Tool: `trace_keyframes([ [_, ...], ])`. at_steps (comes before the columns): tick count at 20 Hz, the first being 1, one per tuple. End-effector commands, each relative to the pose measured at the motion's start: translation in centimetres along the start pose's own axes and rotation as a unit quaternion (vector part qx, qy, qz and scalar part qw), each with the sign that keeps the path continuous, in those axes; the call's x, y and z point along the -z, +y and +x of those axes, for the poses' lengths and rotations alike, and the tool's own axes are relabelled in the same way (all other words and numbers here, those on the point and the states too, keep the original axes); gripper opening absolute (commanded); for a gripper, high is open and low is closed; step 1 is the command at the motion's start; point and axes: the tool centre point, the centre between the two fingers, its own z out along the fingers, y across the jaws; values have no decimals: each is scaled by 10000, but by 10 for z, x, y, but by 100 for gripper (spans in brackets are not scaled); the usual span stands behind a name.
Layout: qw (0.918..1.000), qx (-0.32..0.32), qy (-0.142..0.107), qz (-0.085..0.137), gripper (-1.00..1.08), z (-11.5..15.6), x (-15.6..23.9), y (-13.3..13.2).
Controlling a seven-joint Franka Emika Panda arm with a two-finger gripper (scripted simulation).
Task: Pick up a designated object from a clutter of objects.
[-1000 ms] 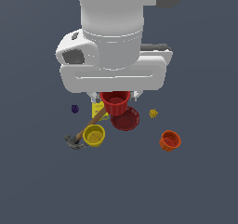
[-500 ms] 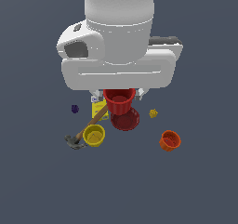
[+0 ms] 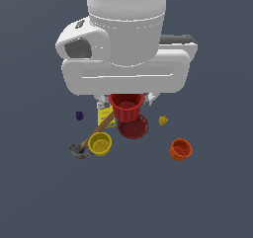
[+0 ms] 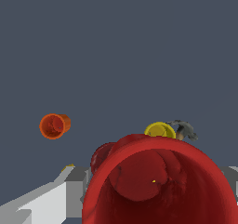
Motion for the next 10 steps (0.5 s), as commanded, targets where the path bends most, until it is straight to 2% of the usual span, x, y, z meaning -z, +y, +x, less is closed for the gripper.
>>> trace_keyframes([
  [1,10000,0,11,-1,-100,3,6,0],
  [10,10000,0,11,-1,-100,9,14,0],
])
